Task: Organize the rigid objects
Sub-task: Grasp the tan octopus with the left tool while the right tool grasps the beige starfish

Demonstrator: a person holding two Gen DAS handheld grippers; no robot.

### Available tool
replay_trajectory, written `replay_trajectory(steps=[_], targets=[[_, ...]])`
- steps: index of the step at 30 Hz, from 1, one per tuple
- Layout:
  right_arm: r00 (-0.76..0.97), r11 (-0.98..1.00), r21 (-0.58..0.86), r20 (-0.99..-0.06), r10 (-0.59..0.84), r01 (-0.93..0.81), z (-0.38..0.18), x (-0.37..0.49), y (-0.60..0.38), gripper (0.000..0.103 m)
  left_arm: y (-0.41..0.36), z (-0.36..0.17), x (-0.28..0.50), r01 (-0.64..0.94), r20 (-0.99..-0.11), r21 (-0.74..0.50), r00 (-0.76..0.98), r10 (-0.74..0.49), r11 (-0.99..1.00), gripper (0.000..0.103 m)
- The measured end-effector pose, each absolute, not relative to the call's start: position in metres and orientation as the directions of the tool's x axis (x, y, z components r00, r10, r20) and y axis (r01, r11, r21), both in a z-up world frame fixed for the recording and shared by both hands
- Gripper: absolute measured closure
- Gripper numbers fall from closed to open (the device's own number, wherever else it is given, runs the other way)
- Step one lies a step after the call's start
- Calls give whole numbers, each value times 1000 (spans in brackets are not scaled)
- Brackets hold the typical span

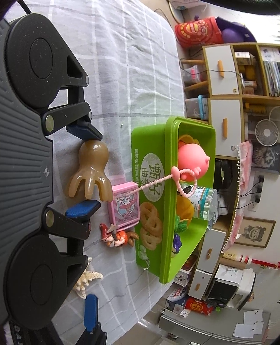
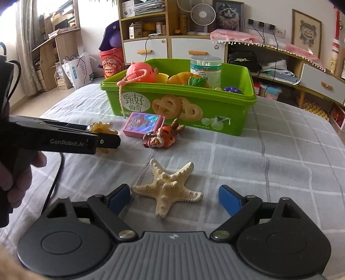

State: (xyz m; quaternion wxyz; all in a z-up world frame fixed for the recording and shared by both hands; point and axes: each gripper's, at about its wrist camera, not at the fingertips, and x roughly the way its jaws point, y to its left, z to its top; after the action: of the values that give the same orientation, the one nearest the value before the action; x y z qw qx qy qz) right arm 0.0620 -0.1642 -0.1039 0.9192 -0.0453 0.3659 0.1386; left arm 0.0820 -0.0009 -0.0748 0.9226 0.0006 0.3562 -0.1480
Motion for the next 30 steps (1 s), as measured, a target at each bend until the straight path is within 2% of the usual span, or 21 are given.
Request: replay_trajectory(steps=[1, 3, 4, 17, 30], targets=[[695, 957, 16, -684, 221, -288, -103, 62, -164, 39, -1, -74, 82, 273, -659, -107, 701, -274, 956, 39], [697, 957, 14, -682, 222, -290, -102, 63, -162, 51, -2, -74, 82, 273, -661, -111, 698, -276, 956, 39], [697, 956, 14, -681, 223, -292, -101, 63, -161, 53, -2, -74, 81, 273, -662, -112, 697, -276, 956, 39], [653, 955, 56, -718, 241, -290, -90, 67, -157, 54, -3, -66, 80, 255, -673, -150, 681, -288, 955, 39], [623, 972, 124, -750, 223, -199, -60, 79, -163, 54, 6, -49, 82, 196, -683, -218, 669, -293, 956, 39]])
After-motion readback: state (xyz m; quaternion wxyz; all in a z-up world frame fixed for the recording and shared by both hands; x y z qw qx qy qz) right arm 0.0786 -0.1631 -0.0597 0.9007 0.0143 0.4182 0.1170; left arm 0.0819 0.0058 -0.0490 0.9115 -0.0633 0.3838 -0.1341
